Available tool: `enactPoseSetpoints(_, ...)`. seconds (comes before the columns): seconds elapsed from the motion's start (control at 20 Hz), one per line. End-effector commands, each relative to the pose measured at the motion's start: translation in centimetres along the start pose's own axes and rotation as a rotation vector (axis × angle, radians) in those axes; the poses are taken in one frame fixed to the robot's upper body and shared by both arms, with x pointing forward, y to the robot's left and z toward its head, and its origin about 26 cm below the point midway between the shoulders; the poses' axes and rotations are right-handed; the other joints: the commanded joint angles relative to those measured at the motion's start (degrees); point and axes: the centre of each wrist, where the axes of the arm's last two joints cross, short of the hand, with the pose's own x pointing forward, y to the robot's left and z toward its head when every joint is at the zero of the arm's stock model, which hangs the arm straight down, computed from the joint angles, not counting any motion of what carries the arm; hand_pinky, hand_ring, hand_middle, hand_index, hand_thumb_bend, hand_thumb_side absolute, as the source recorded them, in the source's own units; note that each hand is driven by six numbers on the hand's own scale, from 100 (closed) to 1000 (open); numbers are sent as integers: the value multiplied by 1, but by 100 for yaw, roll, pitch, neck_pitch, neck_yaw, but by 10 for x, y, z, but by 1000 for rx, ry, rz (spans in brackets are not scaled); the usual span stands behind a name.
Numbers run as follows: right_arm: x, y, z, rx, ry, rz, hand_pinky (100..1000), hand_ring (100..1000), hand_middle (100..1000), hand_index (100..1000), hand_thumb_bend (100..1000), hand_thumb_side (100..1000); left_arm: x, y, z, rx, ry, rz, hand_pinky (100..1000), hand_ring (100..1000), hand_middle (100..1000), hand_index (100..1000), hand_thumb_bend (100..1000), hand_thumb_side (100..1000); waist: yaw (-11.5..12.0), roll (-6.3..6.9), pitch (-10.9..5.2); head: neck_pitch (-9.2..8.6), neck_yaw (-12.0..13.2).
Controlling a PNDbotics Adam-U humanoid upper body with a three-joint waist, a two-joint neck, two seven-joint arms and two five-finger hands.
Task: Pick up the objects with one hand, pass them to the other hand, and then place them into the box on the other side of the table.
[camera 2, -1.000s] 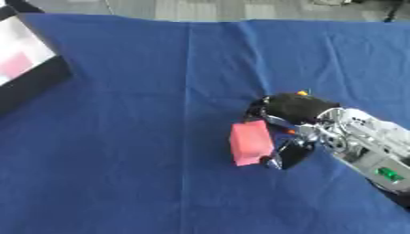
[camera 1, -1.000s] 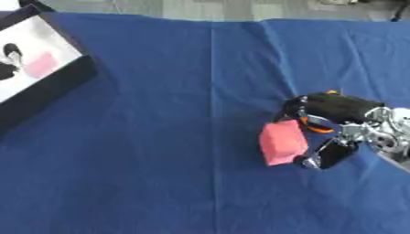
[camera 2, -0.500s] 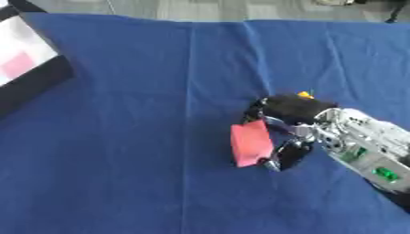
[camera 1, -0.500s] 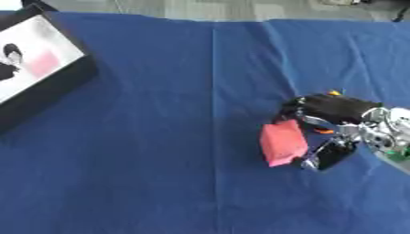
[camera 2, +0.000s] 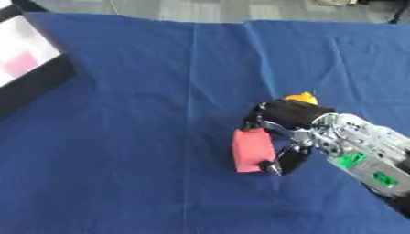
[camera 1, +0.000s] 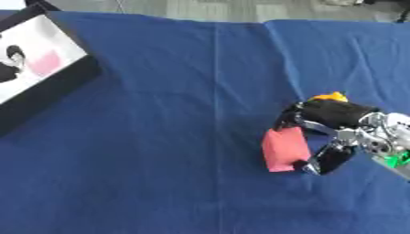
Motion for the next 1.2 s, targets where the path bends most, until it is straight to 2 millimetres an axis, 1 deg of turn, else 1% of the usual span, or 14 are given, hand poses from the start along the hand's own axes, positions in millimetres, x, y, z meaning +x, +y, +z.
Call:
enactPoseSetpoints(0.05, -3, -10, 4, -42, -7, -39, 850, 693, 424, 506, 381, 100, -3, 12, -1, 32, -3, -20, 940, 818, 788, 795, 100, 494, -14, -19, -57, 33, 4)
enactPoseSetpoints(0.1, -4, -15, 5, -71, -17, -60, 847, 691, 421, 506, 379, 100, -2, 12, -1, 33, -4, -19, 940, 818, 787, 795, 100, 522, -20, -16, -63, 33, 8)
enactPoseSetpoints(0.15, -6, -20, 6, -99, -27, -79, 846, 690, 420, 506, 379, 100, -3, 13, -1, 35, -5, -18, 940, 817, 787, 795, 100, 494, -26, -13, -69, 33, 14)
enactPoseSetpoints(0.35, -16, -51, 14, -244, -79, -180, 840, 684, 403, 505, 375, 100, -3, 17, 0, 51, -4, -9, 938, 814, 783, 796, 100, 482, -52, 23, -96, 33, 46)
enactPoseSetpoints(0.4, -18, -59, 17, -273, -91, -204, 837, 682, 403, 506, 275, 100, -4, 18, 0, 53, -3, -7, 939, 814, 783, 796, 100, 483, -58, 31, -103, 33, 51)
enactPoseSetpoints(0.45, -20, -67, 20, -309, -103, -225, 835, 681, 399, 507, 373, 100, -4, 19, 1, 54, -2, -3, 939, 812, 781, 796, 100, 488, -66, 39, -112, 33, 56)
enactPoseSetpoints(0.55, -22, -79, 25, -374, -125, -267, 829, 682, 395, 508, 374, 100, -4, 21, 1, 60, 0, 5, 935, 807, 778, 797, 100, 489, -79, 49, -126, 33, 65)
enactPoseSetpoints(0.6, -22, -81, 25, -400, -134, -293, 826, 683, 394, 510, 375, 100, -4, 23, 1, 64, 1, 10, 934, 805, 777, 799, 100, 491, -83, 52, -132, 33, 68)
enactPoseSetpoints(0.7, -19, -81, 22, -448, -143, -363, 820, 685, 391, 514, 379, 100, -3, 26, 2, 73, -2, 19, 933, 802, 775, 800, 100, 491, -84, 61, -141, 33, 71)
enactPoseSetpoints(0.95, 0, -71, 5, -549, -128, -542, 813, 683, 380, 516, 370, 100, 3, 37, 3, 102, -28, 42, 931, 796, 767, 797, 100, 489, -47, 79, -163, 33, 57)
enactPoseSetpoints(1.2, 13, -64, -4, -588, -119, -651, 797, 679, 378, 520, 346, 100, 8, 47, 5, 118, -49, 68, 929, 786, 759, 797, 100, 511, 5, 80, -183, 33, 56)
